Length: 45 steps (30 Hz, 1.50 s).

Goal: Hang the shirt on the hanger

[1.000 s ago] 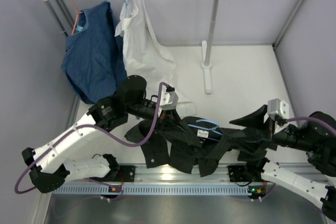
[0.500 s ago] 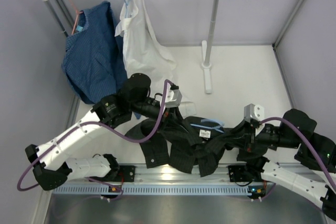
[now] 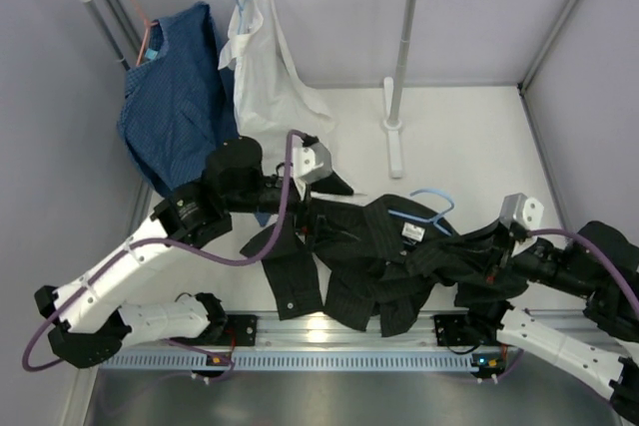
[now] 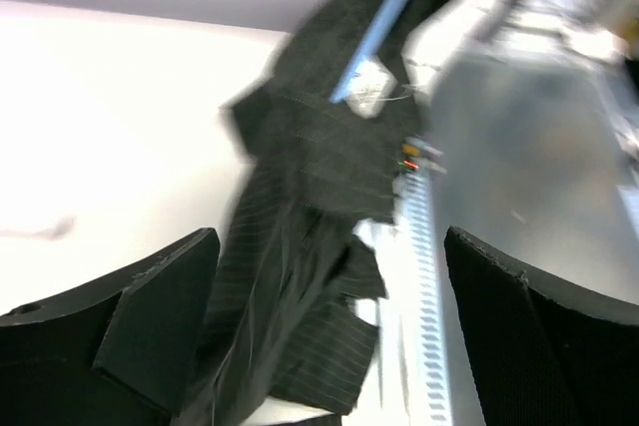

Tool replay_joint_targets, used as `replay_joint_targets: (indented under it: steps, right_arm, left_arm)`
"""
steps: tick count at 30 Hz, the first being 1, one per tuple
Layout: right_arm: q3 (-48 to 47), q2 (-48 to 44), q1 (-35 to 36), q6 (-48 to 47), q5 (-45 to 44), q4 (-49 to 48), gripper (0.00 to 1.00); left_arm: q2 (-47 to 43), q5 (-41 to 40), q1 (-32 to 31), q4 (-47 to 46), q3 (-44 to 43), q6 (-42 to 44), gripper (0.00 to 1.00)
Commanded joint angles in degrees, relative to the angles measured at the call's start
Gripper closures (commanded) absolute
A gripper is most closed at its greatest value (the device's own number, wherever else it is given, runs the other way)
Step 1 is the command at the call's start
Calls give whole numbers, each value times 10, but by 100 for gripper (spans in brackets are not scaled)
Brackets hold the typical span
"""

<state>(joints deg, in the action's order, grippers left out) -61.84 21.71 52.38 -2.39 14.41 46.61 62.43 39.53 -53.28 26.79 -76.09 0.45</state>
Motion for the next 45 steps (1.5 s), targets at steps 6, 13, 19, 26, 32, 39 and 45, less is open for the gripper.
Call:
replay_joint_targets:
  steps: [6,13,19,26,32,39,45]
  right_arm:
    - [-147,46,5,40,-269,123,100]
    - [-265,153,5,108,-465,184,100]
    - [-401,357,-3,103,-634,177,100]
    - [-624,557,-84,82,-506,122,100]
    - [-652,612,-90,132,-500,32,100]
    - [-616,657,-99,177,-468,-101,100]
    - [-660,733,-90,215,-451,-155,100]
  left_arm:
    - [-115,-584,2,-3,-71,-109,2]
    - [-182,-733,2,133,-46,-121,2]
    - [-271,-807,3,147,96,-112,2]
    - [-331,-812,2,69,226,-134,2]
    - [-360,-770,49,41,288,-146,2]
    - [-369,-749,84,40,307,-148,2]
    - [-376,-749,96,40,314,-147,2]
